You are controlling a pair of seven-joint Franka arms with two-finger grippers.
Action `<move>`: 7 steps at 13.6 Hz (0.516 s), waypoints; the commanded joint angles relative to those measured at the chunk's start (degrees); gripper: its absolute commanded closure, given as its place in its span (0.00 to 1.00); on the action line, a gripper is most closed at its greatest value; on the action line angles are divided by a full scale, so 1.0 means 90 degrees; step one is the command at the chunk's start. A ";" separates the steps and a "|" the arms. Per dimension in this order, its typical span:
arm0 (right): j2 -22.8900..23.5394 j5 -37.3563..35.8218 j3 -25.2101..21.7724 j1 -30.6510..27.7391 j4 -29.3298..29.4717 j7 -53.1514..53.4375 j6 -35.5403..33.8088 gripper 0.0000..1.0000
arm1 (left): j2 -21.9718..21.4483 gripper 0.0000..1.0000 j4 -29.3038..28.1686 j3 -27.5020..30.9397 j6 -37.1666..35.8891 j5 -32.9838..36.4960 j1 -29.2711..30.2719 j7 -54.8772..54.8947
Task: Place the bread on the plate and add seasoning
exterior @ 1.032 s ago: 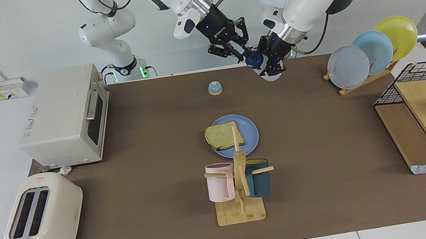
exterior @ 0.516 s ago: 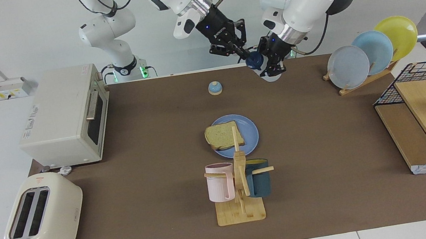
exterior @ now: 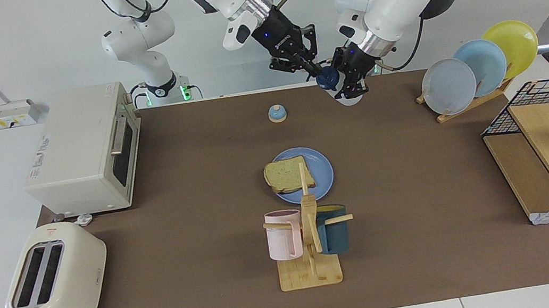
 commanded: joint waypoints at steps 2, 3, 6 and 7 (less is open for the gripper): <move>0.0112 -0.0034 0.0012 -0.0118 0.0230 0.0441 0.0055 1.00 | -0.0205 0.84 -0.0205 0.0018 0.0075 -0.0069 -0.0076 -0.0062; 0.0122 -0.0035 0.0002 -0.0109 0.0230 0.0452 0.0055 1.00 | -0.0205 0.84 -0.0205 0.0018 0.0075 -0.0069 -0.0076 -0.0062; 0.0122 -0.0170 -0.0008 -0.0118 0.0230 0.0278 0.0065 1.00 | -0.0215 0.84 -0.0253 0.0018 0.0075 -0.0069 -0.0076 -0.0062; 0.0112 -0.0278 -0.0008 -0.0099 0.0230 -0.0033 0.0045 1.00 | -0.0244 0.84 -0.0263 0.0028 0.0085 -0.0069 -0.0076 -0.0062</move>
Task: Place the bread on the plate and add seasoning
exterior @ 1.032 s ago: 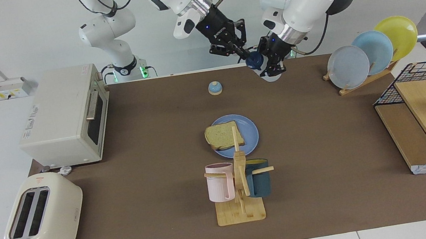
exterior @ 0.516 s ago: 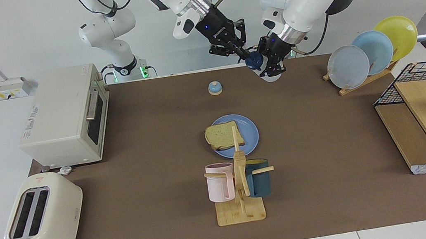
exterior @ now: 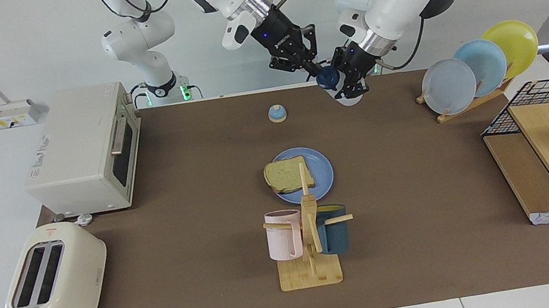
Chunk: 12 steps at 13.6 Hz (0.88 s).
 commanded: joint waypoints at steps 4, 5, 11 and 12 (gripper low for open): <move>0.0109 -0.0354 0.0003 -0.0195 0.0194 0.0306 0.0065 1.00 | -0.0231 0.84 -0.0273 0.0018 0.0043 -0.0060 -0.0075 -0.0021; 0.0118 -0.0161 0.0003 -0.0234 0.0194 0.0454 0.0094 1.00 | -0.0231 0.84 -0.0273 0.0018 0.0053 -0.0060 -0.0075 -0.0021; 0.0109 0.0407 -0.0007 -0.0244 0.0155 0.0689 0.0455 1.00 | -0.0241 0.84 -0.0292 0.0018 0.0053 -0.0060 -0.0075 -0.0021; 0.0109 0.0533 -0.0017 -0.0245 0.0145 0.0950 0.0465 1.00 | -0.0241 0.84 -0.0302 0.0028 0.0053 -0.0060 -0.0075 -0.0021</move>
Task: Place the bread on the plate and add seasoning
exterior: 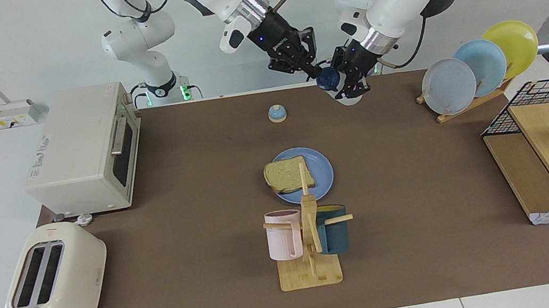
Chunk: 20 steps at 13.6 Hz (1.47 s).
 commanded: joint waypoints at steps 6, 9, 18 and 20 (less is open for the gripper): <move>-0.0012 -0.0564 -0.0032 -0.0095 -0.0013 -0.0968 0.0212 1.00 | -0.0214 0.84 -0.0320 0.0015 -0.0044 -0.0026 -0.0078 0.0046; -0.0012 -0.1289 -0.0022 -0.0046 -0.0004 -0.0998 0.0027 1.00 | -0.0214 0.84 -0.0320 0.0005 -0.0035 -0.0026 -0.0078 0.0037; 0.0018 -0.0832 -0.0022 -0.0231 0.0035 -0.0618 0.0095 1.00 | -0.0214 1.00 -0.0320 0.0005 -0.0034 -0.0026 -0.0078 -0.0217; 0.0018 -0.0831 -0.0032 -0.0261 0.0026 -0.0647 0.0085 1.00 | -0.0214 1.00 -0.0320 0.0005 -0.0044 -0.0026 -0.0078 -0.0217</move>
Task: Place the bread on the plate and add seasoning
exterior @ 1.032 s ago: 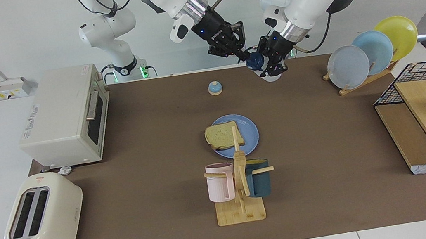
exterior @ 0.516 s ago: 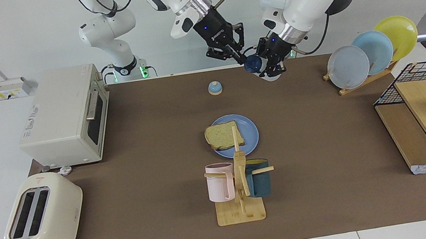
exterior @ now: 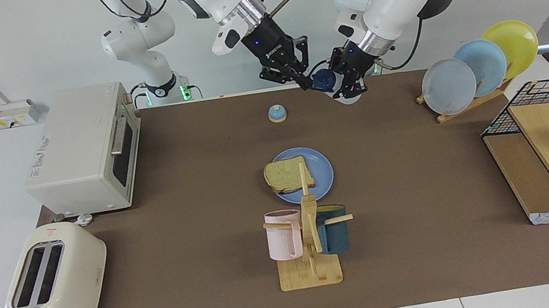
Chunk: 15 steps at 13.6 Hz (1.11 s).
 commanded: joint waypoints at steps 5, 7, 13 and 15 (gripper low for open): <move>-0.0041 0.0090 0.0023 -0.0222 -0.0012 -0.0009 -0.0097 0.00 | -0.0181 1.00 -0.0194 0.0061 -0.0034 -0.0025 -0.0060 -0.0267; -0.0070 0.0002 0.0003 -0.0358 -0.0012 -0.0222 -0.0408 0.00 | -0.0171 1.00 -0.0184 0.0061 -0.0025 -0.0025 -0.0060 -0.0267; -0.0159 -0.1694 -0.0016 -0.1374 0.0231 -0.1288 -0.2624 0.00 | -0.0122 1.00 -0.0155 -0.0036 0.0092 0.0062 -0.0060 -0.0529; -0.0149 -0.1922 -0.0045 -0.1734 0.0436 -0.1394 -0.3346 0.00 | -0.0093 1.00 -0.0126 -0.0066 0.0219 0.0305 -0.0060 -0.0638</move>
